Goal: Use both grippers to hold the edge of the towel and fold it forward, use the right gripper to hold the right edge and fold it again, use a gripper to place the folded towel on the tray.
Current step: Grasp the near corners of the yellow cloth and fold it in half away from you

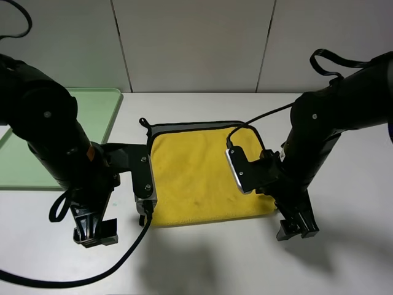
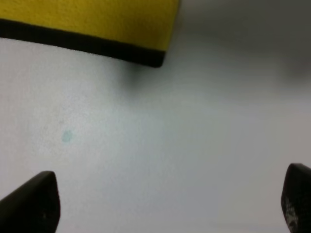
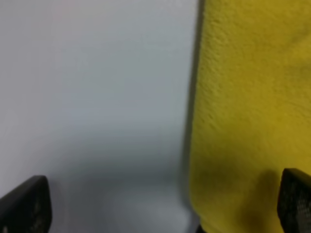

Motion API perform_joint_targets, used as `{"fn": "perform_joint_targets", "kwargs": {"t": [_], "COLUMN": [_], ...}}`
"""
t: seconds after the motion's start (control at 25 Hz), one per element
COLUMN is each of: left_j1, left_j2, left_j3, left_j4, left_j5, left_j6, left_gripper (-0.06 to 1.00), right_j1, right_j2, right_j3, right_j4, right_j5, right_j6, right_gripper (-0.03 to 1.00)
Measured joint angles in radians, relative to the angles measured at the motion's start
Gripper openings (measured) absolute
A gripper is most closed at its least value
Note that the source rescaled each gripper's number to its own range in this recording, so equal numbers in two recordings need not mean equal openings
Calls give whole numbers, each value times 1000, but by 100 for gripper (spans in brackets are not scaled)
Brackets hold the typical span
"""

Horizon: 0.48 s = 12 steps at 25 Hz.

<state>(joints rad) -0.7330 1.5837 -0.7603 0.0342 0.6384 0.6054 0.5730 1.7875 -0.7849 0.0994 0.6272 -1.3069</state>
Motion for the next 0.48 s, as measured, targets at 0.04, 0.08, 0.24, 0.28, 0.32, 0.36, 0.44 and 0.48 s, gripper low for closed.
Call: {"fn": "perform_joint_targets", "kwargs": {"t": [0.04,0.08,0.24,0.28,0.32,0.36,0.44,0.48], "left_j1": [0,0,0,0,0,0,0,0], "left_j2": [0,0,0,0,0,0,0,0], "left_j3": [0,0,0,0,0,0,0,0], "left_j4": [-1,-1,-1,-1,-1,-1,-1,-1], "left_j5": [0,0,-10,-15,-17,-22,-33,-38], "left_j6": [0,0,0,0,0,0,0,0], "left_gripper": [90,90,90,90,90,90,90,90], "right_j1": [0,0,0,0,0,0,0,0], "right_j2": [9,18,54,67,79,86,96,101], "right_j3": [0,0,0,-1,-1,-5,-8,-9], "right_j4": [-1,-3,-16,-18,-22,-22,-22,-22], "right_j5": [-3,-8,-40,-48,-55,-56,-55,-54], "right_j6": [0,0,0,0,0,0,0,0], "right_gripper": [100,100,100,100,100,100,100,100]}}
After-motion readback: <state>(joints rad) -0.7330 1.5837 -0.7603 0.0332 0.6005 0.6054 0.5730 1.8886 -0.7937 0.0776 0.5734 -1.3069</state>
